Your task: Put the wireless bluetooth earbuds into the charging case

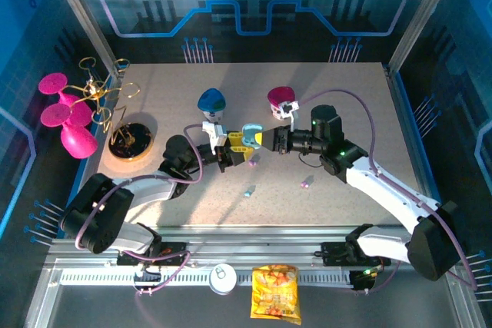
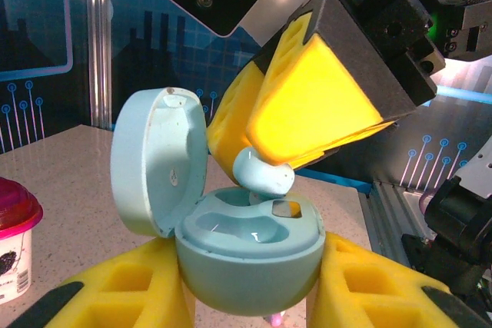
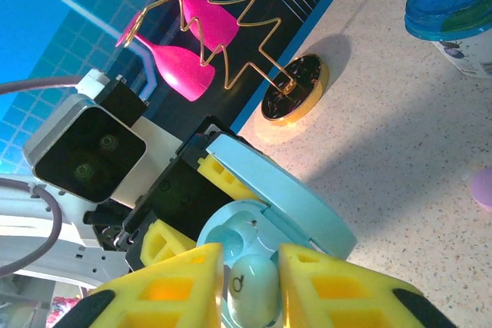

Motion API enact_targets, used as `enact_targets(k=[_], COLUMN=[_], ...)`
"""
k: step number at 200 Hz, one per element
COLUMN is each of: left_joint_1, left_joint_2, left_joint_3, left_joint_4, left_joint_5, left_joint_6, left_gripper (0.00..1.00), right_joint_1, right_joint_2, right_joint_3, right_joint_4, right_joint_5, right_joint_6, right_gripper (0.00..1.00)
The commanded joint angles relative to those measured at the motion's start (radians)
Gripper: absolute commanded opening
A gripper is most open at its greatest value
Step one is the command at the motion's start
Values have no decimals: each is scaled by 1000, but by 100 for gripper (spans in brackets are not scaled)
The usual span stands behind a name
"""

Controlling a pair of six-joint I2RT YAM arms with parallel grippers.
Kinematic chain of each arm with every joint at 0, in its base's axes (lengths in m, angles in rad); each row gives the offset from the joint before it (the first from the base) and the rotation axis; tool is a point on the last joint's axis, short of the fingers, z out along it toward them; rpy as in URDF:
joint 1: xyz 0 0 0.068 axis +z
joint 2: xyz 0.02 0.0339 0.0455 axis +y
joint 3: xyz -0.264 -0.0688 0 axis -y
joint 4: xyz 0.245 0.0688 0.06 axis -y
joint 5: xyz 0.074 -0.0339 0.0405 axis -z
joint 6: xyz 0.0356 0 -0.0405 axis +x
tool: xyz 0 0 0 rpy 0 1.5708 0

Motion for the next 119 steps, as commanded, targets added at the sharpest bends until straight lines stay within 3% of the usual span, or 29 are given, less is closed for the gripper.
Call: enact_targets(k=[1,119], left_joint_1=[1,4], left_joint_2=[9,27], left_joint_3=[33,20], left_joint_4=[79,114], left_joint_5=[25,13], left_joint_6=[-13,-18], left_gripper=[24,24], right_joint_1=[9,9], right_joint_2=[-8,-98], right_joint_3=[26,11], right_joint_4=[-38,-63], right_joint_5=[45,74], right_joint_6=[-18,-78], right_gripper=[26,59])
